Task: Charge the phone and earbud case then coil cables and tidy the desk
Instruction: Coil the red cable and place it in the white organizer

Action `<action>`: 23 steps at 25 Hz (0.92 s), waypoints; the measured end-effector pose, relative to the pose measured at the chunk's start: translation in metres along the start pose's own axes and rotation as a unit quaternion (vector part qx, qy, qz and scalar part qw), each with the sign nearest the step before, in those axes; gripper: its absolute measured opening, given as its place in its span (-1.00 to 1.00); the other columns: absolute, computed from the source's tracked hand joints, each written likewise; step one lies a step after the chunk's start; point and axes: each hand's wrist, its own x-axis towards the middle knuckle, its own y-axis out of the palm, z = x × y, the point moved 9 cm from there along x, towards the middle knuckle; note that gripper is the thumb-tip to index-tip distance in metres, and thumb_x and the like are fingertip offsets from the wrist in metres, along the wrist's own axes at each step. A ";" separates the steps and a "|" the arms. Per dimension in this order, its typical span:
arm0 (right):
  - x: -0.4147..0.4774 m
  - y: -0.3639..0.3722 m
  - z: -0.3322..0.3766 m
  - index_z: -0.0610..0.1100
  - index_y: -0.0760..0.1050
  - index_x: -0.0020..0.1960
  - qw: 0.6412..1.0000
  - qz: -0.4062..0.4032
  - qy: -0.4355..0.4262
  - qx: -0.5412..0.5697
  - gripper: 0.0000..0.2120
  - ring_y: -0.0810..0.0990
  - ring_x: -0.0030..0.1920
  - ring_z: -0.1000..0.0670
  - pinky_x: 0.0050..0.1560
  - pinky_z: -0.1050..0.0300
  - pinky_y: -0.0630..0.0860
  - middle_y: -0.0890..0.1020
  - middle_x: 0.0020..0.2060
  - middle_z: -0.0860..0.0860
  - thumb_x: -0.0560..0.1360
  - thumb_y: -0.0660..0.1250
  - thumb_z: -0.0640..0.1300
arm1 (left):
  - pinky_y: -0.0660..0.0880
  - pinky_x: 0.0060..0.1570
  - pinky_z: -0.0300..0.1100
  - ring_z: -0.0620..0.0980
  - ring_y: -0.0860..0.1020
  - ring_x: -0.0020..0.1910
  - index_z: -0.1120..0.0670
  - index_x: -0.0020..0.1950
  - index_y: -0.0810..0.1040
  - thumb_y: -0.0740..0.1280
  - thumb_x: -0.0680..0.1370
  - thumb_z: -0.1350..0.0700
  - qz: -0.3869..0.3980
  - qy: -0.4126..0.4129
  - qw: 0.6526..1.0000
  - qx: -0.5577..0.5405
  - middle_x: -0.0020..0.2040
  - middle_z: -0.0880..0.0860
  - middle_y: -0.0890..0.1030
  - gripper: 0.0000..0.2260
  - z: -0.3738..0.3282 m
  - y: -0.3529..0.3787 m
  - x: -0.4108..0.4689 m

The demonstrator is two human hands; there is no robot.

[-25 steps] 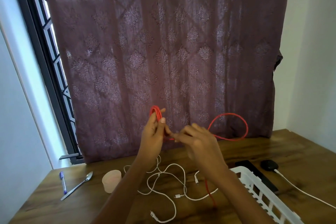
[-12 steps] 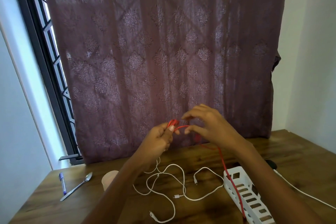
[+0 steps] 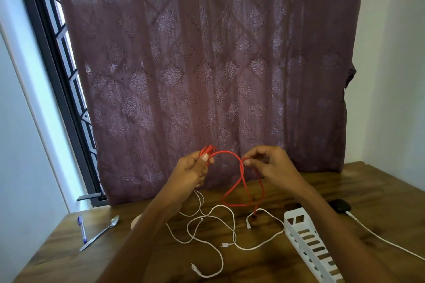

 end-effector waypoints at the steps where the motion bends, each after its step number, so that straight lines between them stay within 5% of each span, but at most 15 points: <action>1: 0.001 0.004 -0.002 -0.07 0.59 -0.22 1.000 0.001 0.008 0.029 -0.79 0.59 -0.27 0.14 -0.19 0.28 0.52 0.64 -0.30 -0.04 0.43 0.36 -0.36 | 0.16 -0.59 -0.40 -0.24 0.19 -0.62 0.14 -0.21 0.44 0.06 0.62 0.18 0.002 0.002 1.000 -0.003 -0.58 -0.13 0.27 -0.74 -0.001 0.003 -0.001; 4: 0.002 0.025 -0.008 -0.17 0.56 -0.22 0.982 0.015 0.029 0.185 -0.80 0.58 -0.34 0.22 -0.24 0.39 0.51 0.64 -0.37 0.04 0.43 0.31 -0.43 | 0.18 -0.59 -0.40 -0.24 0.20 -0.63 0.15 -0.19 0.45 0.06 0.62 0.19 -0.010 0.005 1.000 -0.022 -0.59 -0.12 0.28 -0.75 -0.002 0.010 -0.001; 6: -0.001 0.040 -0.013 -0.23 0.55 -0.17 0.940 0.027 0.052 0.336 -0.91 0.63 -0.33 0.15 -0.23 0.32 0.57 0.68 -0.37 0.01 0.38 0.37 -0.37 | 0.18 -0.59 -0.41 -0.24 0.20 -0.63 0.16 -0.19 0.45 0.07 0.62 0.20 -0.034 0.008 0.998 -0.043 -0.60 -0.12 0.27 -0.75 -0.004 0.010 -0.001; 10: -0.010 0.069 -0.021 -0.19 0.47 -0.09 0.827 0.053 0.116 0.548 -0.59 0.63 -0.38 0.06 -0.33 0.20 0.60 0.65 -0.39 -0.04 0.15 0.57 -0.17 | 0.19 -0.59 -0.40 -0.23 0.20 -0.61 0.15 -0.19 0.46 0.08 0.62 0.18 -0.099 0.019 0.993 -0.065 -0.54 -0.09 0.24 -0.75 -0.004 0.003 0.002; 14: -0.017 0.082 -0.032 -0.17 0.46 -0.15 0.760 -0.010 0.152 0.632 -0.90 0.63 -0.36 0.09 -0.30 0.18 0.61 0.66 -0.36 -0.02 0.34 0.28 -0.28 | 0.19 -0.59 -0.39 -0.22 0.20 -0.61 0.14 -0.18 0.45 0.09 0.62 0.17 -0.135 0.019 0.989 -0.059 -0.53 -0.06 0.23 -0.77 0.003 0.001 0.001; 17: -0.021 0.075 -0.043 -0.19 0.53 -0.18 0.759 -0.049 0.166 0.628 -0.92 0.66 -0.31 0.05 -0.23 0.12 0.64 0.69 -0.30 -0.07 0.37 0.27 -0.30 | 0.19 -0.57 -0.38 -0.23 0.21 -0.61 0.14 -0.17 0.45 0.08 0.62 0.18 -0.158 0.014 0.985 -0.062 -0.54 -0.09 0.24 -0.77 0.008 -0.010 0.000; 23: -0.024 0.030 -0.081 -0.21 0.49 -0.04 0.840 -0.214 0.197 0.458 -0.88 0.53 -0.49 0.16 -0.45 0.29 0.53 0.66 -0.36 -0.05 0.54 0.20 -0.33 | 0.22 -0.55 -0.38 -0.22 0.22 -0.59 0.11 -0.17 0.47 0.09 0.62 0.15 -0.168 0.015 0.985 -0.030 -0.52 -0.08 0.24 -0.76 0.010 -0.032 -0.002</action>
